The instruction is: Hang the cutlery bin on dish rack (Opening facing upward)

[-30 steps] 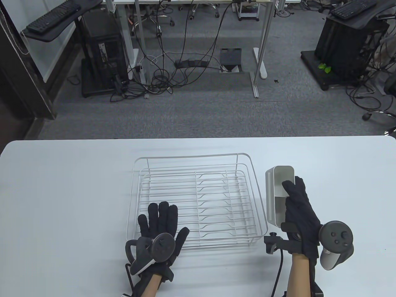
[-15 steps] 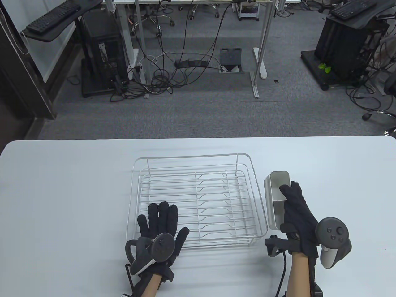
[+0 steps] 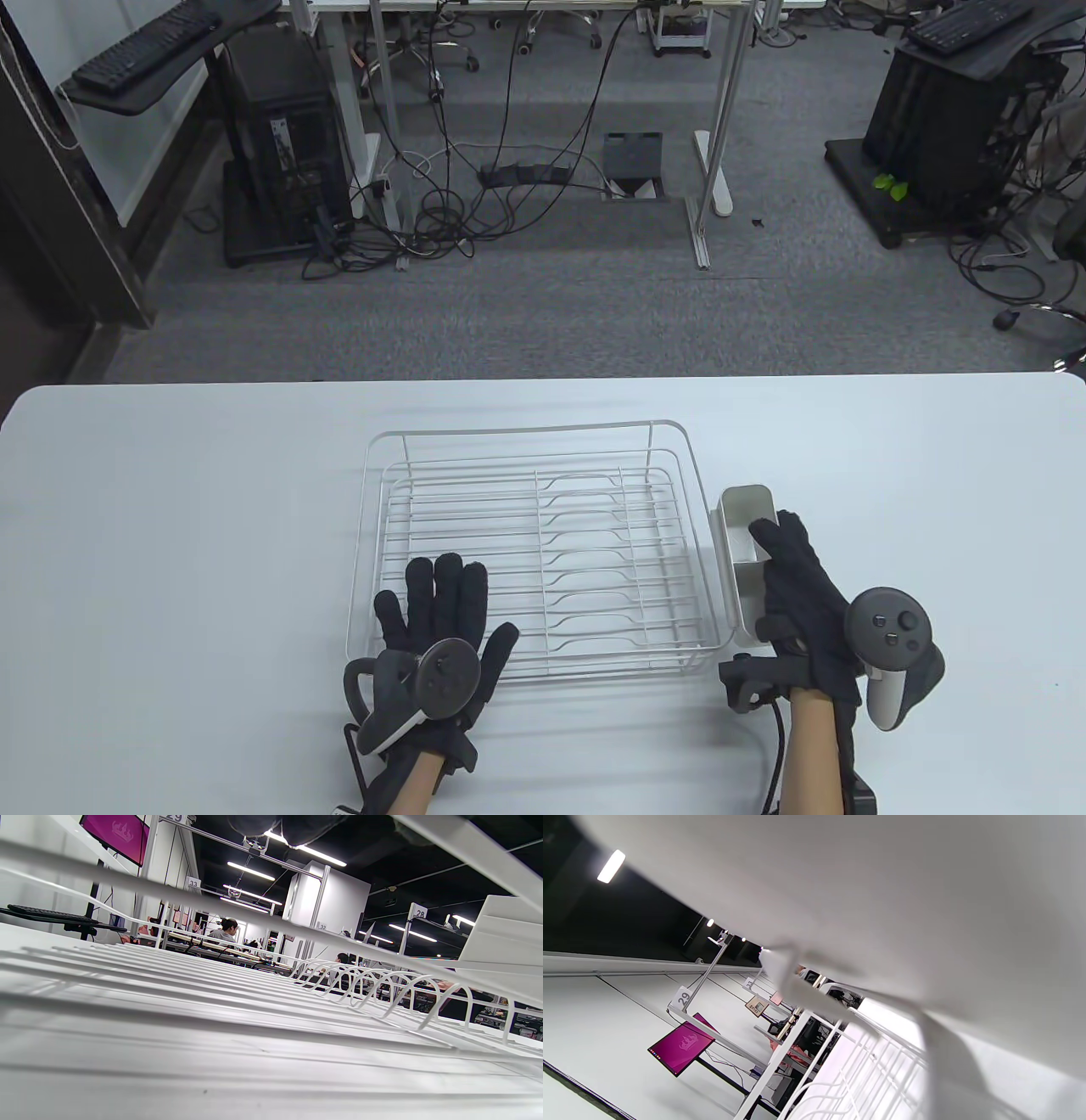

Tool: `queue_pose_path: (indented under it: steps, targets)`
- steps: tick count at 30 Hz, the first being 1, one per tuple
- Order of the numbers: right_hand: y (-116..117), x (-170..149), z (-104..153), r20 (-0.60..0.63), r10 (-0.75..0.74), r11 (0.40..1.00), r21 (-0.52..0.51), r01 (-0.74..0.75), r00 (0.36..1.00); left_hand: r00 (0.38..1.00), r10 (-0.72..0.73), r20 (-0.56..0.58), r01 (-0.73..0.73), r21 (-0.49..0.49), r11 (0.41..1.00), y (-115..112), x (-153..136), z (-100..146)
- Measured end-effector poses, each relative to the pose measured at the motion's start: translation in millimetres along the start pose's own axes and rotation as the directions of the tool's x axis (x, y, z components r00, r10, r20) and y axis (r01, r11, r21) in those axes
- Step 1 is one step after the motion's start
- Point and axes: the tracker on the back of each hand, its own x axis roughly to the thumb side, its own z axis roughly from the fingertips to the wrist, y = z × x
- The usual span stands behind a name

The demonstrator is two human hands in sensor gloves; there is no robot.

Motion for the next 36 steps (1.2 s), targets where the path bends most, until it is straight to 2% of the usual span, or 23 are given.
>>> queue_pose_path:
  steps: [26,36]
  targets:
    - [12.1,-39.8,-3.6,-0.16,-0.094,0.99,0.087,0.109,0.983,1.0,-0.002,-0.01,0.002,0.0,1.0,-0.5,-0.2,-0.7]
    - [4.4,-44.8,0.2,-0.173,-0.159,0.985,0.038,0.168,0.972,1.0,0.001,-0.012,-0.001,-0.006,1.0,-0.6,-0.4,-1.2]
